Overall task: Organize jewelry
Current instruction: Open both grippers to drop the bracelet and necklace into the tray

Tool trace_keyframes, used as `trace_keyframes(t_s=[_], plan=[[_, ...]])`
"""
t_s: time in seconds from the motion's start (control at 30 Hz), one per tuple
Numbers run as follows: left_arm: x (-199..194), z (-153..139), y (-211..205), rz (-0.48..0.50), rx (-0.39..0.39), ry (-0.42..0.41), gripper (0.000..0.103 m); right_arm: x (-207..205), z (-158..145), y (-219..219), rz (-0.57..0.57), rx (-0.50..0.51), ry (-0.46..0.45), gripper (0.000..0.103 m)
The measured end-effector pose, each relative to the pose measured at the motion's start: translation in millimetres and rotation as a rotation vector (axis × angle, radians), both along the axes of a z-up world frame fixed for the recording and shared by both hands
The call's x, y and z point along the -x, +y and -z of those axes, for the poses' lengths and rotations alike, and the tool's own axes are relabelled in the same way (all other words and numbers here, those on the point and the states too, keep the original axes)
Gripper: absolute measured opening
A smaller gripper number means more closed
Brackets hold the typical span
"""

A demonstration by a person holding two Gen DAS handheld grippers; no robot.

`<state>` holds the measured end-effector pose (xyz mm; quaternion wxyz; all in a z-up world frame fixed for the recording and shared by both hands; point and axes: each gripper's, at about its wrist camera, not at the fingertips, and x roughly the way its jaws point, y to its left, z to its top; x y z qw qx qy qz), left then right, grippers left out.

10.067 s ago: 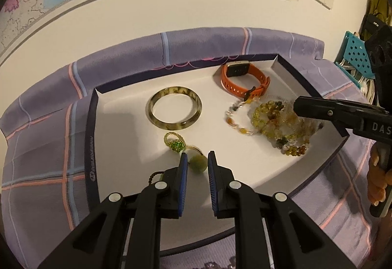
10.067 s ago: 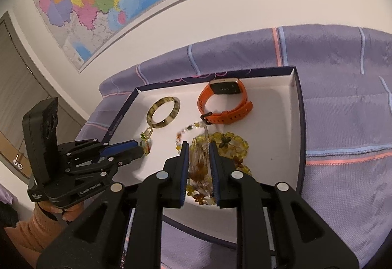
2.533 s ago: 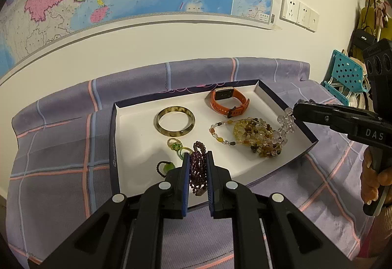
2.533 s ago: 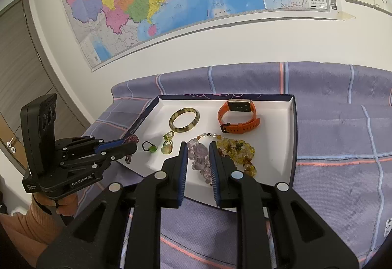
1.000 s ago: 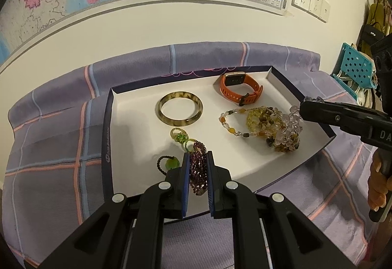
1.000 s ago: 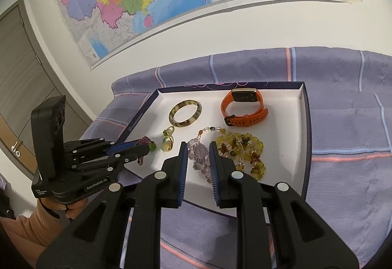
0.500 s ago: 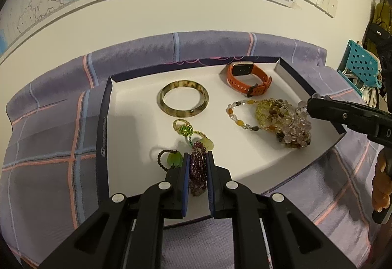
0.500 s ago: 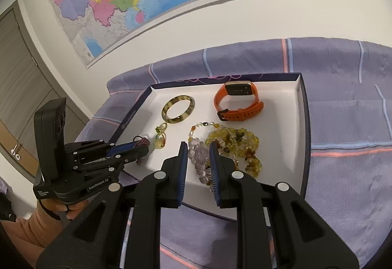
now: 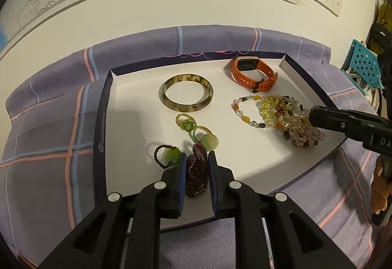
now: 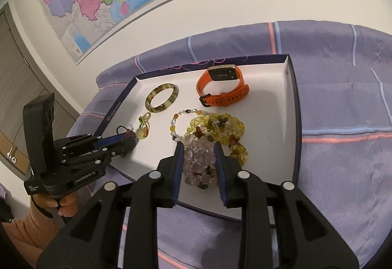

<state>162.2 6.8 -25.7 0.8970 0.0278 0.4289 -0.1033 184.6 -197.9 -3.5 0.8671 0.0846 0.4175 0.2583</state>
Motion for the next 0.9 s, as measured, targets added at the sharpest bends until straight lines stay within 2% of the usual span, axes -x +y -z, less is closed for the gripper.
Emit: trace_keyframes(t_s=[0.03, 0.07, 0.1, 0.13, 0.2, 0.3, 0.33, 0.37, 0.4, 0.43, 0.5, 0.6, 0.8, 0.9], plan=[[0.0, 0.0, -0.4, -0.001, 0.001, -0.001, 0.016, 0.4, 0.0, -0.4, 0.005, 0.004, -0.001, 0.031], [0.0, -0.1, -0.2, -0.001, 0.003, -0.001, 0.021, 1.1, -0.1, -1.0, 0.010, 0.010, -0.003, 0.036], [0.1, -0.4, 0.4, -0.005, 0.008, 0.000, 0.031, 1.9, -0.1, -1.2, 0.012, 0.018, -0.005, 0.038], [0.6, -1.0, 1.2, -0.011, 0.009, -0.006, 0.034, 3.2, -0.6, -1.3, 0.014, 0.025, -0.008, 0.039], [2.4, -2.4, 1.9, -0.009, 0.017, -0.009, 0.047, 6.4, -2.3, -2.3, 0.019, 0.032, -0.018, 0.051], [10.1, -8.2, 3.0, -0.014, 0.034, -0.037, 0.066, 15.7, -7.5, -3.4, 0.029, 0.060, -0.054, 0.056], [13.7, -10.7, 3.0, -0.008, 0.042, -0.045, 0.070, 18.7, -9.0, -3.9, 0.028, 0.065, -0.063, 0.062], [18.2, -13.9, 3.0, -0.006, 0.051, -0.056, 0.083, 21.8, -10.7, -4.5, 0.032, 0.070, -0.073, 0.070], [21.9, -15.9, 3.3, -0.008, 0.056, -0.068, 0.093, 26.1, -12.5, -4.9, 0.038, 0.080, -0.088, 0.072], [27.8, -19.7, 3.0, -0.014, 0.061, -0.098, 0.094, 32.3, -14.5, -3.6, 0.039, 0.102, -0.107, 0.072], [40.5, -24.9, 1.2, -0.013, 0.056, -0.136, 0.096, 42.2, -16.7, -1.4, 0.045, 0.135, -0.137, 0.080], [54.8, -26.5, 2.6, -0.031, 0.068, -0.152, 0.096, 57.6, -19.2, 3.1, 0.057, 0.173, -0.186, 0.098], [80.6, -19.0, 9.1, -0.128, 0.082, -0.155, 0.096, 91.0, -17.4, 22.2, 0.044, 0.263, -0.262, 0.098], [90.7, -19.1, 11.3, -0.162, 0.086, -0.156, 0.096, 102.8, -13.7, 30.9, 0.032, 0.280, -0.264, 0.098]])
